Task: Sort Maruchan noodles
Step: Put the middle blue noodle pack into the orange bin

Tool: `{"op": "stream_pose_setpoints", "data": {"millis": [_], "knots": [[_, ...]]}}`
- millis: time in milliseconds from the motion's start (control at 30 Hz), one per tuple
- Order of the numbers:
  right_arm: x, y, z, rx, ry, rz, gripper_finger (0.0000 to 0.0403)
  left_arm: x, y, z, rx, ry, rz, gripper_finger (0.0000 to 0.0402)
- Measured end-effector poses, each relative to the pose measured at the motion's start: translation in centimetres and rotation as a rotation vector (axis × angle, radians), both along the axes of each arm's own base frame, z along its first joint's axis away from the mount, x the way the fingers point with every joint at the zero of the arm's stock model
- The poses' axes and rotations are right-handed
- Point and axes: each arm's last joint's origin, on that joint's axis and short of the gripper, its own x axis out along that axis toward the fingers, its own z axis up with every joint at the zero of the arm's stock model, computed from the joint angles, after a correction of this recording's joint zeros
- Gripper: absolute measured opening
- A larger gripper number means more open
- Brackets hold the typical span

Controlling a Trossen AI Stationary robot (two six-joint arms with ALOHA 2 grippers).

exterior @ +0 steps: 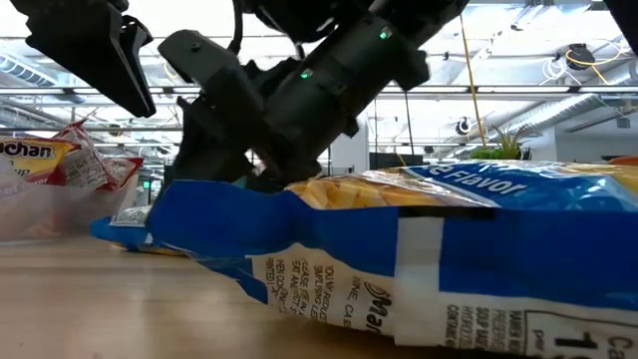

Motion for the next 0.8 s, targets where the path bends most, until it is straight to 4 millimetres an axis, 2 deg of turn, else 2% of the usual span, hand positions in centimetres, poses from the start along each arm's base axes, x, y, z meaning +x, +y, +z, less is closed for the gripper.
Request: {"op": "stream_pose_setpoints", "data": {"millis": [200,533,667,800], "knots": [[0.2,-1.1,-0.1,0.002,0.009,-0.021,0.0186,-0.1,-0.1,-0.1,-0.018,0.018,-0.010,0.0097],[0.1,-1.9,-0.4,-0.074,0.032,0.023,0.0012,-0.3,-0.3,-0.1,-0.048,0.032,-0.012,0.0097],[-0.1,-1.9,0.3,-0.092,0.029,0.045,0.0007,-0.5,-0.7,-0.1,-0.063,0.044,-0.028,0.0097],[-0.7,-1.4,2.6,-0.120,0.012,0.094,0.0002,-0.8,-1.0,-0.1,-0.061,0.049,-0.044,0.0097]]}}
